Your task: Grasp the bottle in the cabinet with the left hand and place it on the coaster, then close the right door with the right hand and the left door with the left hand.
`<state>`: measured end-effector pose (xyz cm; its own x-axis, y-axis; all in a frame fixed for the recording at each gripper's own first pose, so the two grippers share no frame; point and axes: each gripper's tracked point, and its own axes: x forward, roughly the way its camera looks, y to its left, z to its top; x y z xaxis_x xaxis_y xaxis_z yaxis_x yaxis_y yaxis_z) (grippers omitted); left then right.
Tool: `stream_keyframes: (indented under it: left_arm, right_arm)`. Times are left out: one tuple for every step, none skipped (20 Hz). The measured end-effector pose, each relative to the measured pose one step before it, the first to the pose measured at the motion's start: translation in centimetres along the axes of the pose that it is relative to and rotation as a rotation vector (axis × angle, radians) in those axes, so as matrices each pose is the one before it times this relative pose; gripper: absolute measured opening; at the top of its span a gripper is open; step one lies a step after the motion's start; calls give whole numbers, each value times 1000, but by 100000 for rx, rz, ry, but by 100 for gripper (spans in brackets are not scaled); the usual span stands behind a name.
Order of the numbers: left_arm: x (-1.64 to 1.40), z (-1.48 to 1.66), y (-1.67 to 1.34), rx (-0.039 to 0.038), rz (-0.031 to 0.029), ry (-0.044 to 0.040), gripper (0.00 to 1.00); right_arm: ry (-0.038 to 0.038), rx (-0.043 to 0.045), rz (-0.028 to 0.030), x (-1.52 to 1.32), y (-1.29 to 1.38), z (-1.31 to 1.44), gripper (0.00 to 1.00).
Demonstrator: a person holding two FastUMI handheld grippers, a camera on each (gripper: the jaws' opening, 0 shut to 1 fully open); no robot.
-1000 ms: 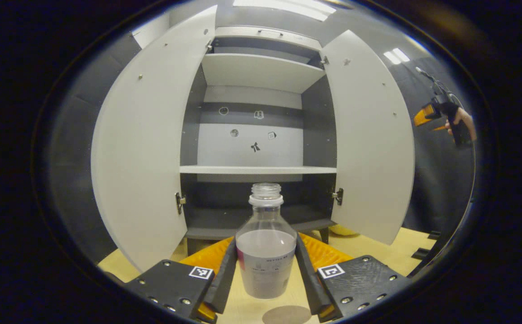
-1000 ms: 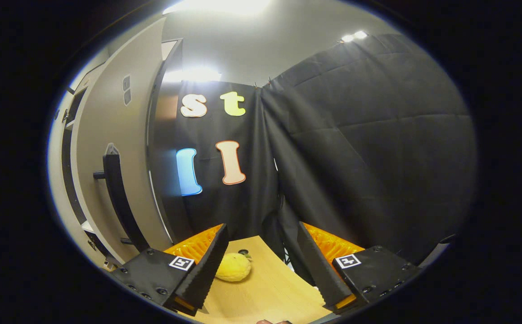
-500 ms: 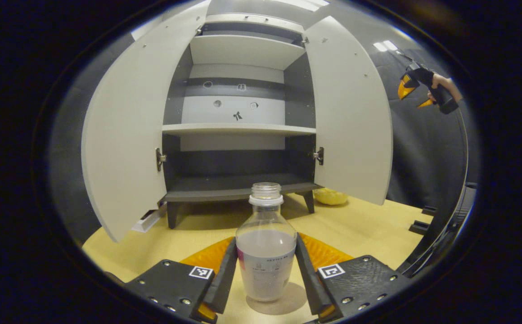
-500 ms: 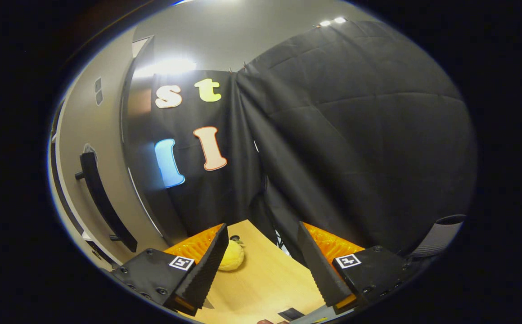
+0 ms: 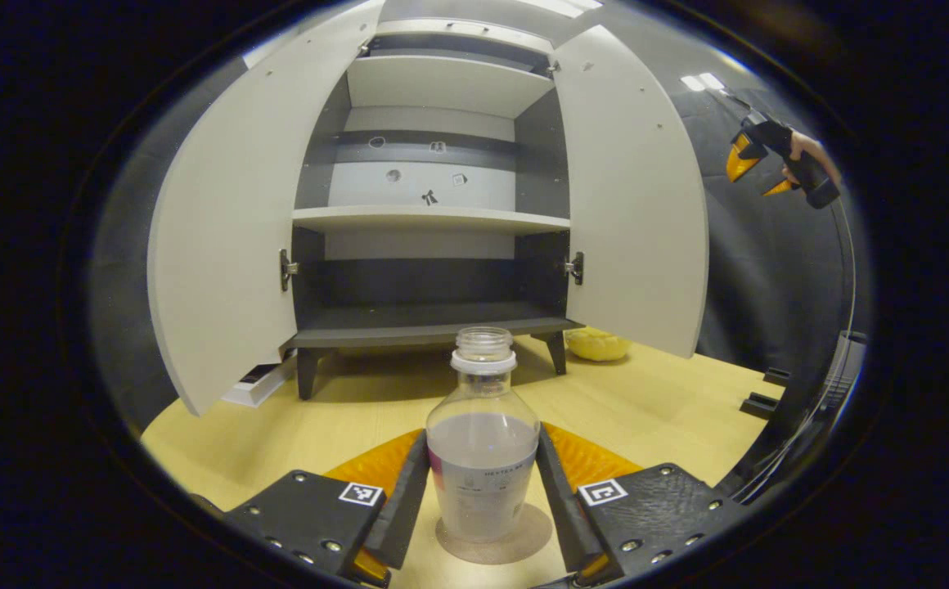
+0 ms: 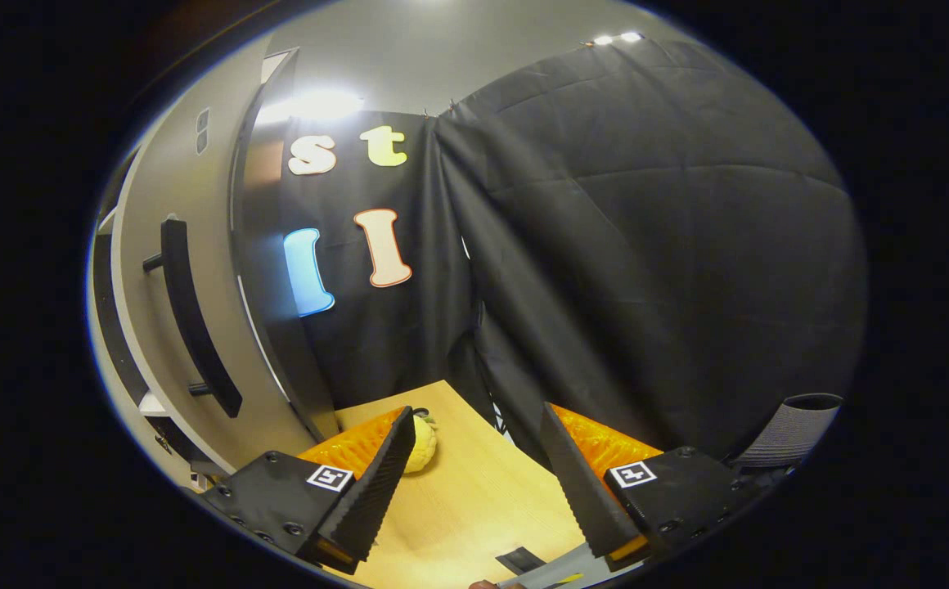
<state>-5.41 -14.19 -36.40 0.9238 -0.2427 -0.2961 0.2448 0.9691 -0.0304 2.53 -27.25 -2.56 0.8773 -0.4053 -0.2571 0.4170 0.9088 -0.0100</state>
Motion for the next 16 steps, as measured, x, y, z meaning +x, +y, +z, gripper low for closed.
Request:
stream_keyframes:
  left_arm:
    - [-204,-1,-132,-181,-350,954,71]
    - [-157,85,12,-445,599,-21,83]
    - [-314,786,-50,-110,383,-551,94]
    - [-173,476,-230,430,-574,-351,95]
    - [-216,822,-129,792,-805,-437,95]
    - [-531,1094,-103,1071,-131,-958,95]
    - [-374,1201,42,819,164,-1265,95]
    - [-322,1296,67,660,102,-1165,95]
    - [-324,1517,50,664,506,-1115,95]
    - [-384,1875,138,662,1183,-1415,95]
    - [-298,1863,26,54,1126,-1753,95]
    - [-129,1776,-114,-490,1291,-1620,95]
    - [-48,1557,-82,-282,1565,-891,95]
    - [-504,1002,182,-131,3249,-148,95]
    - [-145,1205,179,-700,3713,94,95]
    - [-160,1151,-166,-1462,2886,-25,95]
  right_arm:
    - [1297,1059,-103,41,-147,-450,98]
    - [1862,1382,-98,-109,-147,-578,98]
    - [1298,1103,-446,23,-253,-403,98]
    - [823,553,-473,-204,-290,-345,98]
    - [306,-52,-239,-140,-102,-300,98]
    - [-383,-656,-164,-119,-125,-112,98]
    - [-709,-1156,-38,22,-92,-185,98]
    - [-643,-1488,204,198,-10,-87,98]
    - [-532,-1626,624,498,167,-200,98]
    - [-325,-1549,956,501,237,-96,98]
    - [-329,-1163,1179,629,211,16,98]
    - [-188,-790,1223,878,242,-106,98]
    - [321,-856,959,903,45,-164,98]
    - [275,-445,1004,653,20,-118,98]
    - [-400,-181,1324,549,148,107,98]
    - [-858,-437,1313,416,150,287,98]
